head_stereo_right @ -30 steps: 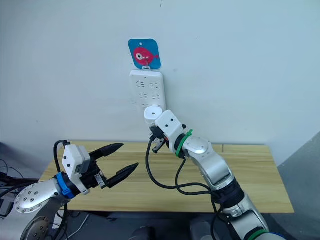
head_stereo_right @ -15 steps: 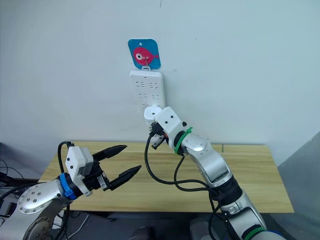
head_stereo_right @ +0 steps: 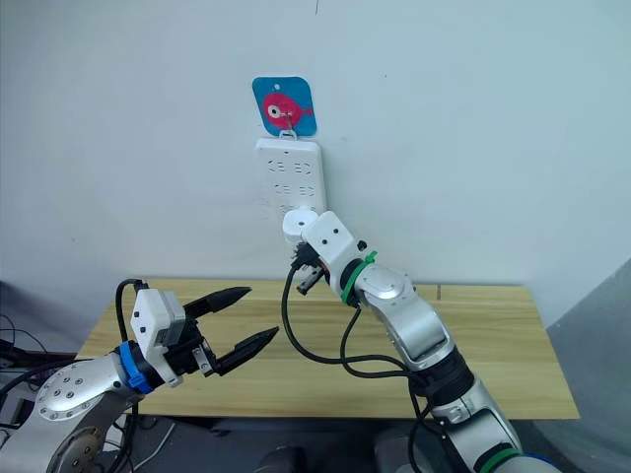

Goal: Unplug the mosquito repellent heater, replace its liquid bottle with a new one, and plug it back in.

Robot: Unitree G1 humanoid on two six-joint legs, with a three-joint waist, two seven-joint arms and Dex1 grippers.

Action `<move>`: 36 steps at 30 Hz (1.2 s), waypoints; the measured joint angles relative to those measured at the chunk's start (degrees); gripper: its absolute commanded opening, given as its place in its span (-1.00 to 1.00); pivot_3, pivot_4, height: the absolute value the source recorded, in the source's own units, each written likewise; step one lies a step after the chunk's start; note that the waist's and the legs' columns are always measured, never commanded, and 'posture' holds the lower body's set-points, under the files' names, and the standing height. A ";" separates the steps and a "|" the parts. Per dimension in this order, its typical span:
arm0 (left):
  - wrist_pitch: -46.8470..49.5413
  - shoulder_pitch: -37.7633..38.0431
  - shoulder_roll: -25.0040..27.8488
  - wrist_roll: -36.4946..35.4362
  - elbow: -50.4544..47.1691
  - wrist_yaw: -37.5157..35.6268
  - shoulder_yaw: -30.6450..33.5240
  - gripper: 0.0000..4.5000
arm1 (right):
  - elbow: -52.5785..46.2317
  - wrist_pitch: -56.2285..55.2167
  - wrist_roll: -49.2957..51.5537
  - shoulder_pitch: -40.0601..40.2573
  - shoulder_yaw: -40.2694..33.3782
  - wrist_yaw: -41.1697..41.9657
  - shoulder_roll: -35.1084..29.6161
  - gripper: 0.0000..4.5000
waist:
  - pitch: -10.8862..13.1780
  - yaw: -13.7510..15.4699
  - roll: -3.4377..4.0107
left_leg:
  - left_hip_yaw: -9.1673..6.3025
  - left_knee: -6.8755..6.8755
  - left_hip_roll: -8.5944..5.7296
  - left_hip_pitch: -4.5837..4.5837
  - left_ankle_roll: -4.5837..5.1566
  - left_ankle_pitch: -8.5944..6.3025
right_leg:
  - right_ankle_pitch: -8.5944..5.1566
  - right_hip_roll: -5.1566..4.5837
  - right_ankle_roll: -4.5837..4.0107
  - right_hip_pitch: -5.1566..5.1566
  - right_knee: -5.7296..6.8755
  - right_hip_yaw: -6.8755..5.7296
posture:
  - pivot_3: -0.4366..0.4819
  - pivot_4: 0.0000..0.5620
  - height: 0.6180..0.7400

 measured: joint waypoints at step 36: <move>-7.20 -0.16 9.14 2.82 19.72 -11.87 3.25 1.00 | -18.20 2.60 4.85 21.54 -12.53 14.97 -32.74 0.08 | -0.18 -0.09 -0.12 | 0.06 -0.09 -0.03 0.07 -0.04 0.00 | -0.14 0.07 -0.19 0.00 -0.02 0.01 | -0.29 -0.96 0.89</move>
